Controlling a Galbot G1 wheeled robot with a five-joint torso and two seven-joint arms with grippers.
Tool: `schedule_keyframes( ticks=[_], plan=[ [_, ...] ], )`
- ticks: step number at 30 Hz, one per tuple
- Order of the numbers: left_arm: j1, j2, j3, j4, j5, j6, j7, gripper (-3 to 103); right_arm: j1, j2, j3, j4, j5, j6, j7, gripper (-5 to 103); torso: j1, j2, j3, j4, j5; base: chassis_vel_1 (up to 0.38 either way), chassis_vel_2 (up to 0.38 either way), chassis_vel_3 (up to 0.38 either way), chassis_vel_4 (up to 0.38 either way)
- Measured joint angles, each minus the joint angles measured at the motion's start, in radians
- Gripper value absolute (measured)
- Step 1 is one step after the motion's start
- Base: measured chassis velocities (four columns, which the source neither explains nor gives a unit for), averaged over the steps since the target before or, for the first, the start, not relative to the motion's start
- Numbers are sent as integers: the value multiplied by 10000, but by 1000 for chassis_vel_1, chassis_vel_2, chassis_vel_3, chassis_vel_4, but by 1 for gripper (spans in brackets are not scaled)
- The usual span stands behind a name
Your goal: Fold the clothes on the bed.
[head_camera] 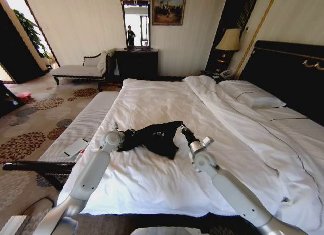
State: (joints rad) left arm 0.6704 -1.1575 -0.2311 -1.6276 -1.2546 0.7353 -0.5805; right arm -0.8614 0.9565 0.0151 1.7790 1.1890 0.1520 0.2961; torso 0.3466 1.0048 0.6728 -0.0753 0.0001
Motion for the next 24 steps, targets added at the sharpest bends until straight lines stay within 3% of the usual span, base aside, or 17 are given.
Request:
schedule_keyframes(
  ticks=[10,11,13,16,17,19,24],
  plan=[
    [-92,-277,0,526,175,0,47,36,6,15,-47,-42,-53,4,-2,0,0,0,0,-1,-1,0,0,0,0],
    [-87,-297,7,600,199,0,57,30,3,7,-44,-42,-58,5,-2,0,1,0,0,-1,-1,0,0,0,0],
    [-79,-297,11,621,205,0,58,30,1,6,-43,-45,-62,5,-2,0,0,0,0,-1,-1,0,0,0,0],
    [-46,-262,7,664,237,0,157,16,0,14,-38,-103,-90,7,-4,0,1,0,0,0,-1,0,0,0,0],
    [-46,-262,7,664,237,0,157,16,0,14,-38,-103,-90,7,-4,0,1,0,0,0,-1,0,0,0,0],
    [-41,-212,-28,665,264,0,244,6,6,41,-39,-159,-104,11,-4,0,0,0,0,-1,0,0,0,0,0],
    [-37,-176,-81,665,339,0,335,1,30,78,-62,-195,-116,15,-4,0,1,0,0,0,-1,0,0,0,0]
  ],
)
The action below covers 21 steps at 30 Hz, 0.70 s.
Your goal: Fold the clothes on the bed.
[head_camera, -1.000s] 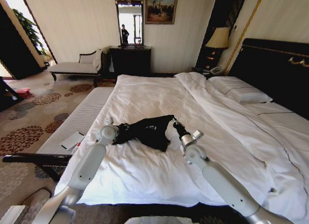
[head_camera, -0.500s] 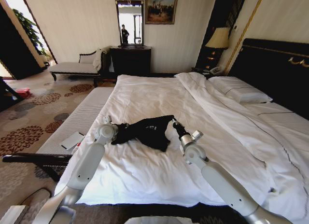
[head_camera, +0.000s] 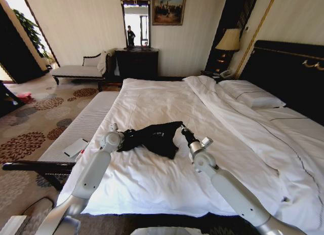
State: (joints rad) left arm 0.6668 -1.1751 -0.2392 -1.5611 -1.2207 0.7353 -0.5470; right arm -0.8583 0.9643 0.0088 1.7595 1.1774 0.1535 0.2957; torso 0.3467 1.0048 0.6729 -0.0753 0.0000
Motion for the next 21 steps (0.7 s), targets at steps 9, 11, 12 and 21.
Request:
schedule_keyframes(
  ticks=[9,11,12,21],
  plan=[
    [167,225,-444,-351,153,1,128,0,84,12,-13,-37,-4,98,5,0,0,0,0,0,-1,0,0,0,0],
    [237,373,-684,-664,151,1,149,0,122,4,52,-38,23,131,28,0,0,0,0,1,-1,0,0,0,0],
    [265,452,-802,-813,137,2,168,0,150,-2,87,-34,57,145,41,0,0,0,0,0,-1,0,0,0,0],
    [511,1107,-1578,-1849,118,3,448,0,358,-148,168,129,190,316,42,0,0,0,0,1,-1,0,0,0,0]
  ],
)
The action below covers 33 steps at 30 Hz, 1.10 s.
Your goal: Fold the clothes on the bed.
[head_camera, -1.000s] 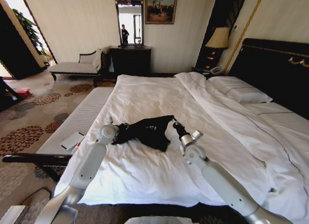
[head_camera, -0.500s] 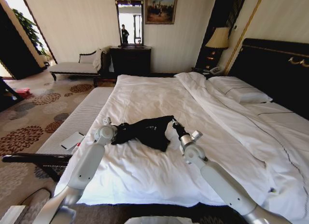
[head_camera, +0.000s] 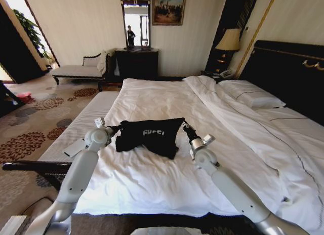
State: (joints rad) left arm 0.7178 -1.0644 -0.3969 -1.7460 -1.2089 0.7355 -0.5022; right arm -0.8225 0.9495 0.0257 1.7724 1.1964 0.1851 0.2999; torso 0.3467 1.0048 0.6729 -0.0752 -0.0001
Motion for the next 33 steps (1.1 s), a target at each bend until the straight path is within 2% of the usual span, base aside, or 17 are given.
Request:
schedule_keyframes(
  ticks=[10,14,16,17,20,21,24,26,30,33],
  plan=[
    [343,410,-520,-795,-112,1,85,0,192,-197,138,337,362,184,-201,0,0,0,0,0,-1,0,0,0,0],
    [610,775,-588,-1395,-302,0,227,0,243,-332,176,451,518,233,-309,0,0,0,0,-3,1,0,0,0,0],
    [1141,1330,-511,-1936,-343,0,333,0,242,-431,175,526,547,237,-351,0,0,0,-1,-2,2,0,0,0,0],
    [1141,1330,-511,-1936,-343,0,333,0,242,-431,175,526,547,237,-351,0,0,0,-1,-2,2,0,0,0,0],
    [1753,1907,-558,-2353,-188,1,375,0,202,-494,178,584,555,239,-356,0,-1,0,0,1,-2,0,0,0,0],
    [2139,2260,-814,-2674,-216,2,396,0,187,-526,221,623,575,253,-356,0,0,0,-1,0,-1,0,0,0,0],
    [2602,2652,-1170,-3049,-216,1,474,0,169,-582,267,674,590,277,-353,0,0,0,-1,1,-2,0,0,0,0],
    [3346,3207,-1651,-3489,249,0,736,0,85,-686,272,733,543,311,-354,0,0,1,-1,1,2,0,0,0,0],
    [4026,3639,-2160,-3828,668,-1,921,0,-105,-747,319,830,496,320,-358,0,-1,0,-1,-1,0,0,0,0,0],
    [4252,3799,-2551,-4046,619,-1,931,0,-169,-757,385,864,500,318,-310,0,-1,0,-1,0,-2,0,0,0,0]
  ],
)
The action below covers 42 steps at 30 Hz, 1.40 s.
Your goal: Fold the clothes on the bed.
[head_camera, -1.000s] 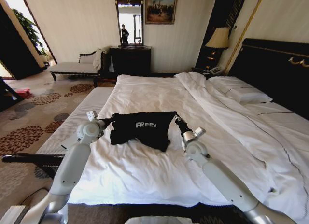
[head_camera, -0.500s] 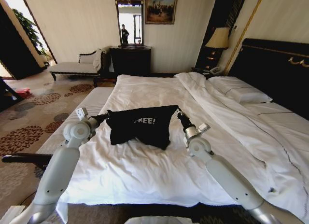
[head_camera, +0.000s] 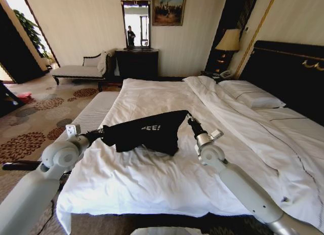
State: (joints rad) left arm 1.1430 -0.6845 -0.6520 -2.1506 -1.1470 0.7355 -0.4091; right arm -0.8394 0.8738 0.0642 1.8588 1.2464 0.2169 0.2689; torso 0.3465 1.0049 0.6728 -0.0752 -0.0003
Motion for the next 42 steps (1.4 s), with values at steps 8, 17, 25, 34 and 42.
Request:
schedule_keyframes(
  ticks=[8,17,25,34,42],
  plan=[
    [672,356,-1665,-1174,-623,-2,-85,0,-192,-203,309,200,8,-31,140,0,0,0,0,-2,4,0,0,0,0],
    [1292,544,-3352,-1796,-1095,-2,-142,0,-388,-786,870,1001,248,116,-297,0,1,0,1,0,3,0,0,0,0],
    [1195,865,-4997,-2167,-1923,-2,-163,0,-597,-1794,2356,2718,1162,641,-1769,0,2,0,1,-2,3,0,0,0,0],
    [1501,1229,-6754,-2510,-3027,-36,-74,0,-1313,-2522,4580,4159,2336,779,-2618,0,2,0,0,0,3,0,0,0,0],
    [2324,1687,-9180,-2950,-4673,-125,-69,0,-2806,-3149,7403,5205,3281,900,-3612,0,1,1,-1,-1,4,0,0,0,0]
  ],
)
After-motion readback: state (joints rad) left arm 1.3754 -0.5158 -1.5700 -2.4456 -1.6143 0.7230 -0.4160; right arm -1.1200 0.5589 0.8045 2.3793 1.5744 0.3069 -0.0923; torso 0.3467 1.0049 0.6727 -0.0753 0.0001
